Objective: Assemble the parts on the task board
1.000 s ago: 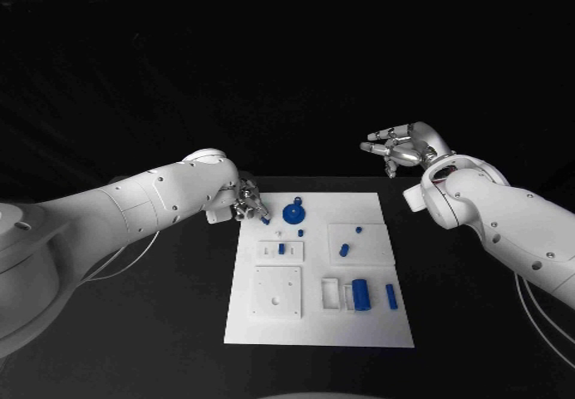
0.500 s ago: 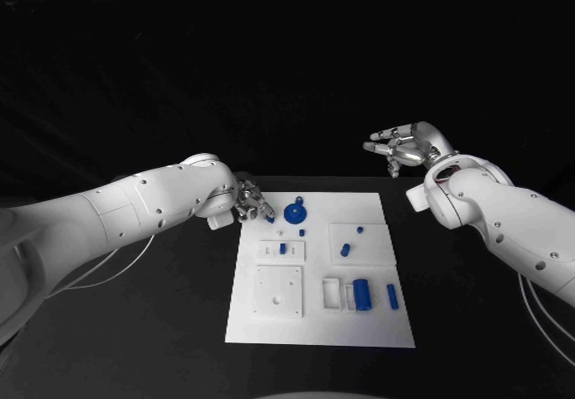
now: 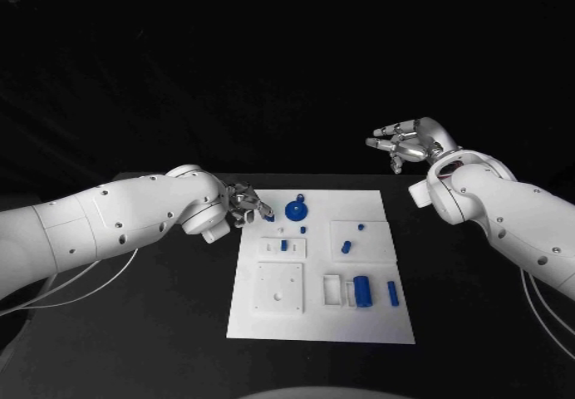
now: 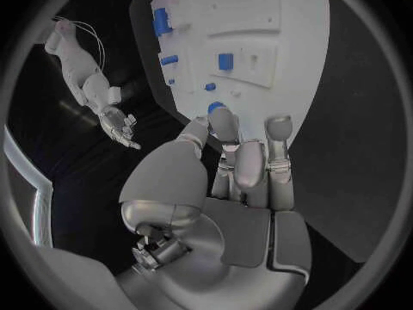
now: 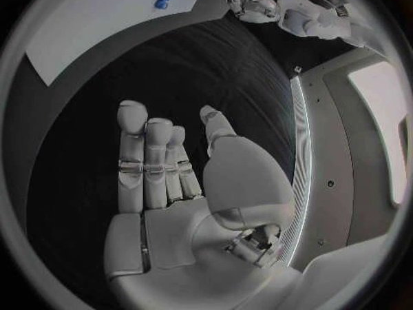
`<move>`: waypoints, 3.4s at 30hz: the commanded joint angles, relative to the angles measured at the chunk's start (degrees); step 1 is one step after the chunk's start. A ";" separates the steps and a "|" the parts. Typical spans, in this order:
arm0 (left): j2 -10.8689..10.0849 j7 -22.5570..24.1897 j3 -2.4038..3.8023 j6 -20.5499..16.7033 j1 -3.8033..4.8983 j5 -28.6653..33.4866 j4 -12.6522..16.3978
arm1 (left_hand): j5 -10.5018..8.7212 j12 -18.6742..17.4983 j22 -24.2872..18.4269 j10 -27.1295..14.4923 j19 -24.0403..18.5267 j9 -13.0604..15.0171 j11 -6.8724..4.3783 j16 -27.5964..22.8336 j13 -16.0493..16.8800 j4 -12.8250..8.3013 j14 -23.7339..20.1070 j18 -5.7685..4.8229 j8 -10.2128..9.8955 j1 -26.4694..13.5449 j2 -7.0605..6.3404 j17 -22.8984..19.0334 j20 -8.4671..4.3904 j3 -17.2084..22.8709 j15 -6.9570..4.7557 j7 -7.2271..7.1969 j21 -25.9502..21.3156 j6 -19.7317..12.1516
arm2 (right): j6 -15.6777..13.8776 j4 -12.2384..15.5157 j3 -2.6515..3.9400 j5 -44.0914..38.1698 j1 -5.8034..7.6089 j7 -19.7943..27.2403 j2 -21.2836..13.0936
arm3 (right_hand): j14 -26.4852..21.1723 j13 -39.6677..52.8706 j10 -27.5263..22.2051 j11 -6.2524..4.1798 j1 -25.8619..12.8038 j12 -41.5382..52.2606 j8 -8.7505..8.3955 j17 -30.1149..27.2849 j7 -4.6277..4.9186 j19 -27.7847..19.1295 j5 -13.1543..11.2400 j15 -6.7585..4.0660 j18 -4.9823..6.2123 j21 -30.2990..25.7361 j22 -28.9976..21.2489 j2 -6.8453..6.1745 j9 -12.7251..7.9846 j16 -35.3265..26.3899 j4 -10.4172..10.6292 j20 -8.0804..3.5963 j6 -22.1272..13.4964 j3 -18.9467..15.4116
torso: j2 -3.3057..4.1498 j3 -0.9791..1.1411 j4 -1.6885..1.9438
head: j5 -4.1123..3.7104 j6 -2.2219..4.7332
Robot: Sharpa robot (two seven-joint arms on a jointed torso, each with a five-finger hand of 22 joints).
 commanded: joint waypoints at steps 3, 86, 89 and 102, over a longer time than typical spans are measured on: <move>-1.80 -1.95 -1.53 -7.96 0.03 -0.15 3.93 | 0.69 0.49 2.02 2.54 0.46 0.22 -0.58 -0.21 -0.55 -4.32 0.53 0.81 -0.01 -0.66 -0.11 0.19 -0.12 4.22 -0.03 -4.19 0.42 4.64 | 0.35 -0.09 0.00 -0.35 -0.03 0.15 -0.10 | 0.24 0.05 -0.06 -0.18 -0.46 0.20 0.14 -0.06 0.03 2.43 0.18 -0.08 1.11 0.12 -0.05 -0.06 0.09 -0.10 0.04 -0.19 0.08 0.07 | -0.33 0.09 0.37 | -0.06 -0.60; 0.36 -5.33 -5.20 -2.70 -2.10 -5.84 4.59 | 0.13 1.95 1.99 2.53 0.11 1.63 -0.49 0.04 -3.10 -3.45 0.60 1.02 0.74 -0.92 -0.09 0.56 0.45 4.38 0.22 -4.35 0.89 4.38 | 0.47 -0.56 -0.03 -0.46 -0.05 -0.40 0.28 | 0.39 0.04 0.13 -0.24 -0.52 0.22 0.14 -0.02 -0.03 2.48 0.30 -0.12 1.10 0.62 -0.06 0.00 0.09 -0.07 0.41 -0.24 0.33 0.03 | -0.30 0.19 0.43 | 0.18 -1.52; 0.40 -5.40 -5.20 -2.48 -2.13 -5.85 4.54 | 0.13 1.95 1.99 2.53 0.11 1.63 -0.49 0.04 -3.10 -3.45 0.60 1.02 0.74 -0.92 -0.09 0.56 0.45 4.38 0.22 -4.35 0.89 4.38 | 0.45 -0.57 -0.03 -0.46 -0.05 -0.40 0.28 | 0.39 0.04 0.13 -0.24 -0.52 0.22 0.14 -0.02 -0.03 2.48 0.30 -0.12 1.10 0.62 -0.06 0.00 0.09 -0.07 0.41 -0.24 0.33 0.03 | -0.30 0.17 0.43 | 0.13 -1.59; 0.74 -5.48 -5.20 -1.59 -2.17 -6.17 4.28 | -1.02 2.86 2.07 2.56 0.20 2.32 -0.57 0.43 -5.14 -2.58 0.69 1.00 1.11 -0.76 -0.32 1.05 0.63 4.03 0.23 -4.60 1.24 4.66 | 0.41 -0.64 -0.03 -0.47 -0.05 -0.39 0.34 | 0.39 0.04 0.13 -0.24 -0.52 0.22 0.14 -0.02 -0.03 2.48 0.30 -0.12 1.10 0.62 -0.06 0.00 0.09 -0.07 0.41 -0.24 0.33 0.03 | -0.29 0.18 0.45 | 0.16 -1.77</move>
